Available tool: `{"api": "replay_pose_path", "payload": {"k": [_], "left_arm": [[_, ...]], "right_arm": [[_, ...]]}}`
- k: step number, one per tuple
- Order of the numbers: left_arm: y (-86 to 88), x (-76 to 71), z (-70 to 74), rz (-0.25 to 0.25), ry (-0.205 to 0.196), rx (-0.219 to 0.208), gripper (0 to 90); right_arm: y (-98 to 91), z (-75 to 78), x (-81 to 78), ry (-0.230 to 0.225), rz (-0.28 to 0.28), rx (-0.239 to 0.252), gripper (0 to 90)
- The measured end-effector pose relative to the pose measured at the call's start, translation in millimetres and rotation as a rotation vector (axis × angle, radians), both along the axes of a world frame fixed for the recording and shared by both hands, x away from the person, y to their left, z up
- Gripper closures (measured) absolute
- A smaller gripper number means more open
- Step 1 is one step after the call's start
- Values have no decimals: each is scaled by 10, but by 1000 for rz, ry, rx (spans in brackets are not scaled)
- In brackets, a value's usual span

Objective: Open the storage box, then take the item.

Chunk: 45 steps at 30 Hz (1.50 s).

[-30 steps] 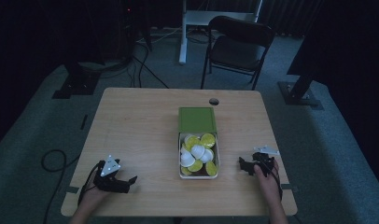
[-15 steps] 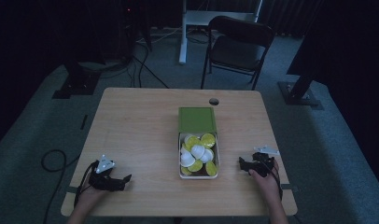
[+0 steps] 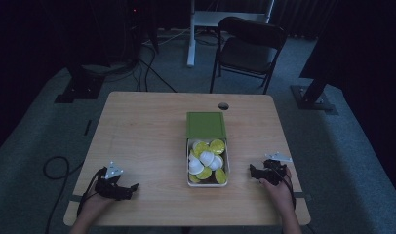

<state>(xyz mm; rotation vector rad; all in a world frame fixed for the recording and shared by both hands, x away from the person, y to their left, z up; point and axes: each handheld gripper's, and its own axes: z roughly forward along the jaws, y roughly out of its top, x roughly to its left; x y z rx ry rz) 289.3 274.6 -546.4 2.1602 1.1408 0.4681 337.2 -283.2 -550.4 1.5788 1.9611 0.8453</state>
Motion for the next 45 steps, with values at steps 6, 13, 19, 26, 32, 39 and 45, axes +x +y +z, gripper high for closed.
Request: {"api": "replay_pose_path", "payload": {"k": [6,13,19,26,32,39,45], "left_arm": [[-5,14,0,-1,-2,0,14],[-12,20,0,4,-2,0,14],[-15,24,0,7,-1,-1,14],[-14,25,0,5,-2,-1,14],[-20,25,-1,12,-3,-3,15],[-21,25,-1,13,-3,-3,14],[-21,25,-1,12,-3,-3,14]], "right_arm": [[3,0,-19,-1,2,2,111],[13,22,-49,16,-27,-2,118],[17,106,-90,2,-36,16,118],[64,367,-179,-44,-58,55,119],[129,509,-218,-58,-74,50,118],[225,763,-274,-89,-74,97,119],[395,961,-324,-118,-21,137,119]]}}
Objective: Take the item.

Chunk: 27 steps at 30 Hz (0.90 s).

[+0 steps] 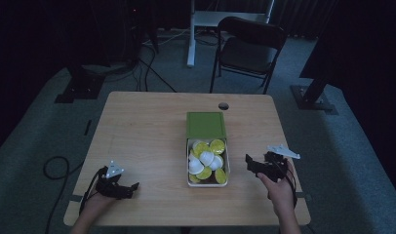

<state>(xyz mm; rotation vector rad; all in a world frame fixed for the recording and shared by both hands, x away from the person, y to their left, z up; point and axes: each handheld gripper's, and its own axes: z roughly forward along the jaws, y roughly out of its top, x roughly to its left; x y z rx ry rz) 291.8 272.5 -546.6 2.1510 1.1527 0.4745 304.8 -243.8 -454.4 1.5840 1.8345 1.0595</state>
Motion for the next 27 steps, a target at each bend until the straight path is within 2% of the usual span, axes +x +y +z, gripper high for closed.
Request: {"api": "replay_pose_path", "payload": {"k": [3,5,6,8,10,15,27], "left_arm": [[0,0,0,0,0,0,15],[0,0,0,0,0,0,14],[0,0,0,0,0,0,14],[0,0,0,0,0,0,14],[0,0,0,0,0,-1,15],[-1,0,-1,1,0,-1,14],[-1,3,0,3,0,0,15]], "right_arm": [[132,125,-25,-27,33,9,119],[155,148,-30,-32,39,10,119],[226,213,-46,-49,55,15,119],[252,232,-52,-52,60,18,119],[356,295,-73,-67,86,22,119],[500,326,-86,-75,123,26,119],[974,311,-96,-75,225,48,119]]}}
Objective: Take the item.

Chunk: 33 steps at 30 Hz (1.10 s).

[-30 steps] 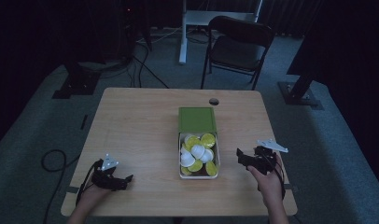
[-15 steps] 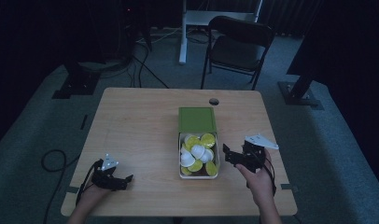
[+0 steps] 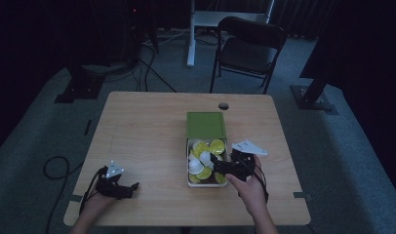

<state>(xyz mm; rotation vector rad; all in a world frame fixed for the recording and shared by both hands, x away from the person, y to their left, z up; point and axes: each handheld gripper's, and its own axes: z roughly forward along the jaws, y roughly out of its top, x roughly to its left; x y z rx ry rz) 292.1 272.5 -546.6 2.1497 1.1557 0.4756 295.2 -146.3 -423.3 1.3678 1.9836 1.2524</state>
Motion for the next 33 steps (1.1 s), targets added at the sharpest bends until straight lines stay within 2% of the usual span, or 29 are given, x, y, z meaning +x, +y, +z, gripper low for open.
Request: {"api": "replay_pose_path", "payload": {"k": [6,10,15,24,26,27,28,33], "left_arm": [[0,0,0,0,0,0,14],[0,0,0,0,0,-1,15],[-3,-1,-1,5,-1,-1,15],[-3,-2,-1,6,-1,-1,15],[-3,-2,-1,7,-1,-1,15],[-3,-3,-1,7,-1,-1,15],[-3,-3,0,7,-1,0,15],[-3,-3,-1,7,-1,0,15]], "right_arm": [[139,-63,2,0,30,3,119],[236,-113,11,16,43,1,119],[348,-207,36,33,38,-14,137],[422,-354,67,57,19,-43,150],[434,-366,61,44,-8,-39,150],[443,-365,59,35,-9,-37,213],[452,-363,57,46,-14,-44,294],[448,-376,61,55,-42,-33,326]]}}
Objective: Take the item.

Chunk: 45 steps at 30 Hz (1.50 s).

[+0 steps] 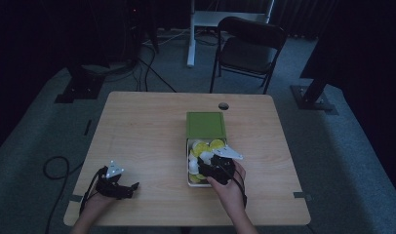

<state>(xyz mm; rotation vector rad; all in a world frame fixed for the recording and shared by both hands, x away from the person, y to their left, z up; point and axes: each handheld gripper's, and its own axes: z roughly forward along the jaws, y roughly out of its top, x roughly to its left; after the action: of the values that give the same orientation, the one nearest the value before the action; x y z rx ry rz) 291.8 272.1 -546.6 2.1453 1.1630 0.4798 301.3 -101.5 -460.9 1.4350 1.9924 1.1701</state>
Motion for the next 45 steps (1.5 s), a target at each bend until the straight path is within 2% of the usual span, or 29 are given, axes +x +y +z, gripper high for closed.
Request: {"api": "replay_pose_path", "payload": {"k": [5,10,19,25,31,39,43,45], "left_arm": [[0,0,0,0,0,0,15],[0,0,0,0,0,0,15],[0,0,0,0,0,0,15],[0,0,0,0,0,0,15],[0,0,0,0,0,0,15],[0,-3,-1,2,-1,0,15],[0,-3,0,2,0,0,15],[0,-3,0,2,0,0,15]], "right_arm": [[-5,-39,5,31,-22,11,315],[22,-48,5,19,-29,3,327],[88,-39,32,30,-17,-2,365],[108,-54,80,30,-34,-1,397],[158,-58,121,20,-31,-35,404],[142,-101,187,30,-31,-40,496],[109,-124,210,32,-6,-17,510],[107,-124,213,26,12,-35,525]]}}
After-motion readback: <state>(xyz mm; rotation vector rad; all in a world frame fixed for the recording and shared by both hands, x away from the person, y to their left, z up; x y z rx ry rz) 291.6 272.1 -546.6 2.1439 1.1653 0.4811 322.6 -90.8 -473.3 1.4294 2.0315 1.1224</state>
